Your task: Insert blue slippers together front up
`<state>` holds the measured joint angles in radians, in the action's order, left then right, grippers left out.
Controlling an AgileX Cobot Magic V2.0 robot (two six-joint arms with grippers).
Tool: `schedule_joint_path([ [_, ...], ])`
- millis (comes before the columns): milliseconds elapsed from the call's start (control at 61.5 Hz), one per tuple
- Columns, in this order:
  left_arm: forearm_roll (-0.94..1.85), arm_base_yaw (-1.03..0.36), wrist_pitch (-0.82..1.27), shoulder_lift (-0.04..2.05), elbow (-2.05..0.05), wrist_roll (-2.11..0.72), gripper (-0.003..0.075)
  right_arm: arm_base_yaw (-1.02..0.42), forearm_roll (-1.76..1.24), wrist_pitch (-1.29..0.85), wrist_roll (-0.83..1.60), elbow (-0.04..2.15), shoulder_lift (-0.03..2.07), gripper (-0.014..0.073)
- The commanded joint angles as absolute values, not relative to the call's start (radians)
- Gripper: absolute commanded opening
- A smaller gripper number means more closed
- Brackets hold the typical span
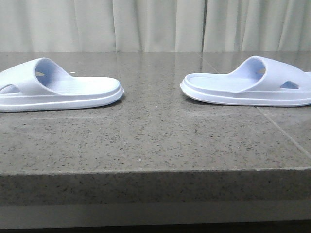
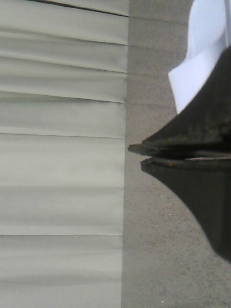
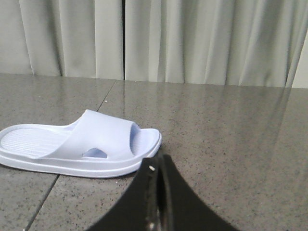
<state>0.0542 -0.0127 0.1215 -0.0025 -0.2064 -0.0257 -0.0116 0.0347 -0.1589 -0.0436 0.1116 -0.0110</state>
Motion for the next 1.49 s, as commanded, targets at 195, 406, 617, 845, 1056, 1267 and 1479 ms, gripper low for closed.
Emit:
schedule_joint_path([
  [195,0.047,-0.018,0.373,0.118,-0.502,-0.020,-0.0020,-0.008,0.042,-0.382,-0.038,0.406,0.065,-0.0117],
  [406,0.045,-0.018,0.563,0.318,-0.658,-0.022,-0.0020,-0.008,0.042,-0.540,-0.038,0.548,0.258,-0.0117],
  [617,0.045,-0.018,0.617,0.469,-0.698,-0.022,-0.0020,-0.008,0.041,-0.618,-0.038,0.632,0.445,-0.0117],
  [845,0.045,-0.018,0.607,0.537,-0.698,-0.022,-0.0020,-0.008,0.041,-0.592,-0.038,0.635,0.562,-0.0117],
  [1056,0.022,-0.018,0.602,0.544,-0.698,-0.022,-0.0020,-0.008,0.041,-0.561,-0.038,0.635,0.573,-0.0073],
  [1267,0.007,-0.018,0.600,0.544,-0.696,-0.022,0.0241,-0.008,0.041,-0.570,-0.038,0.635,0.573,0.0290],
  [1479,0.022,-0.018,0.592,0.544,-0.692,-0.022,0.0480,-0.008,0.041,-0.575,-0.038,0.635,0.573,0.0374],
])
